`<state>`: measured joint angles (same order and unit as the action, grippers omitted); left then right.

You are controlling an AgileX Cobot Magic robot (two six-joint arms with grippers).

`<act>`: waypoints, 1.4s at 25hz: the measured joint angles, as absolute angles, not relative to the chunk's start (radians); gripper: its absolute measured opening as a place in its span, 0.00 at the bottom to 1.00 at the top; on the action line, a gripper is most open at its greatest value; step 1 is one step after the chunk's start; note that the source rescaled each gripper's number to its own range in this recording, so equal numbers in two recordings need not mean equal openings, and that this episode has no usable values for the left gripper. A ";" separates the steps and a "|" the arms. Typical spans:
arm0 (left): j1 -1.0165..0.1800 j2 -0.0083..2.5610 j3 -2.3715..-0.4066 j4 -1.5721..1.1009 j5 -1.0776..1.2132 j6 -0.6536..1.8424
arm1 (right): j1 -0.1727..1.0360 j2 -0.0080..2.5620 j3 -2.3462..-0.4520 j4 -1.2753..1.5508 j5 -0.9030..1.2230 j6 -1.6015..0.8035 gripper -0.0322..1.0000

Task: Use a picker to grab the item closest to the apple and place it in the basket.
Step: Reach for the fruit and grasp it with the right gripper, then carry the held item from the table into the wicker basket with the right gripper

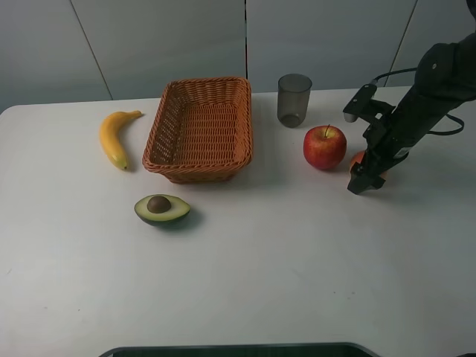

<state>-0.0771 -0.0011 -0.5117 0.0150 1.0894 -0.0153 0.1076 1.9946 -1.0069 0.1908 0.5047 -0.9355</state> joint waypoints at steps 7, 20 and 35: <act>-0.077 -0.001 -0.512 0.015 1.089 -0.015 | 0.108 1.995 -1.007 0.191 0.505 -0.934 0.94; -0.077 -0.001 -0.512 0.015 1.089 -0.015 | 0.108 1.995 -1.007 0.189 0.503 -0.932 0.03; -0.077 -0.001 -0.512 0.015 1.089 -0.015 | 0.108 1.981 -1.009 0.166 0.538 -0.955 0.03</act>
